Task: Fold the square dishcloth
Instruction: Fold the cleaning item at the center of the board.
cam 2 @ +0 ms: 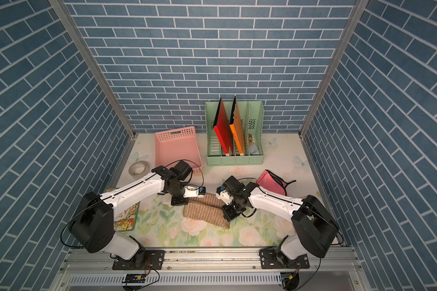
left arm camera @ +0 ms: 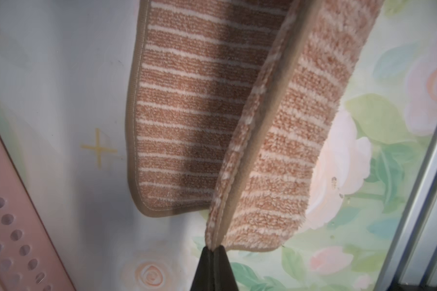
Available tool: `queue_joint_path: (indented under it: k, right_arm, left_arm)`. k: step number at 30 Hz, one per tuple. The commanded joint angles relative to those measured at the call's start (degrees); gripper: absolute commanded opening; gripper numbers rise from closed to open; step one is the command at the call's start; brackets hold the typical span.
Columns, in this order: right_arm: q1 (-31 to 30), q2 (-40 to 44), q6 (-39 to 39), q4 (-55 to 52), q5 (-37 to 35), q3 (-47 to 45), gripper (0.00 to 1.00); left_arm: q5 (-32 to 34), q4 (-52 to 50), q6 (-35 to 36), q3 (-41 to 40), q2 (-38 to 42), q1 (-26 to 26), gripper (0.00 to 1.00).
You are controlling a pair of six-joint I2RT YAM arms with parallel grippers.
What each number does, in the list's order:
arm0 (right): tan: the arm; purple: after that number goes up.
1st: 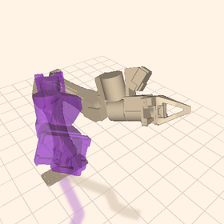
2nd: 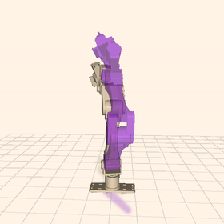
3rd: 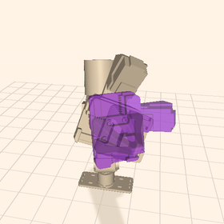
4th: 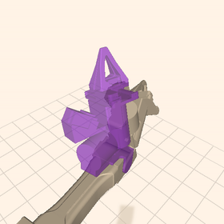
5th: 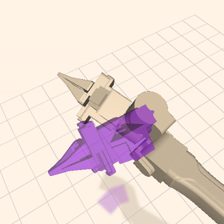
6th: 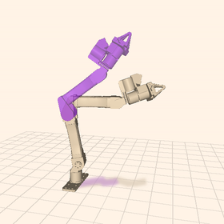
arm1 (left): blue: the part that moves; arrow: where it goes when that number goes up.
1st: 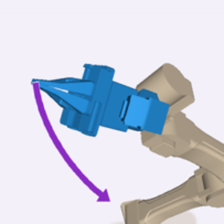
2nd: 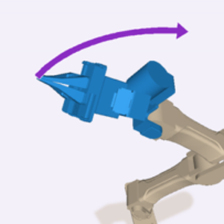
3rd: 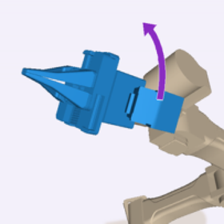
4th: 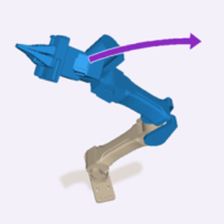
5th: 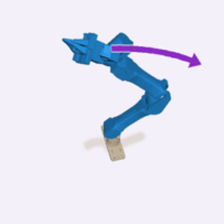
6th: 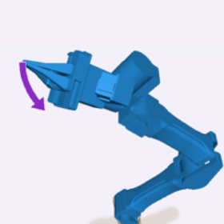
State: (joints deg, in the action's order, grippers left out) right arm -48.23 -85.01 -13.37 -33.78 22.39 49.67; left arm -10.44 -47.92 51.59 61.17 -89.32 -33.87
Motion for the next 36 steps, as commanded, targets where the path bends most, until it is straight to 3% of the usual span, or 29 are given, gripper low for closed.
queue_joint_path:
  k: [1,12,19,26,31,36]
  right_arm:
    - [1.74,-1.43,3.37,-2.17,-0.63,1.94,0.0]
    - [5.33,-7.78,3.99,0.23,-1.71,6.09,0.0]
    - [7.55,-11.87,5.22,1.93,-2.99,8.49,0.09]
    - [10.18,-11.45,4.14,5.19,-3.18,8.73,0.42]
    - [11.82,-8.17,-0.92,8.37,-9.81,7.22,0.37]
    - [11.83,1.54,-8.0,13.58,-13.95,1.44,0.34]
  left_arm:
    - [2.76,4.59,-1.66,0.84,-1.6,0.47,0.0]
    - [8.76,15.63,-4.05,-1.87,-3.12,0.46,0.0]
    - [11.04,19.09,-4.04,-4.27,-4.92,0.47,0.0]
    - [14.29,22.27,-3.35,-6.69,-6.03,0.45,0.0]
    - [14.57,23.37,-5.06,-5.95,-6.53,0.47,0.0]
    - [15.0,22.91,-5.07,-6.84,-6.57,0.46,0.0]
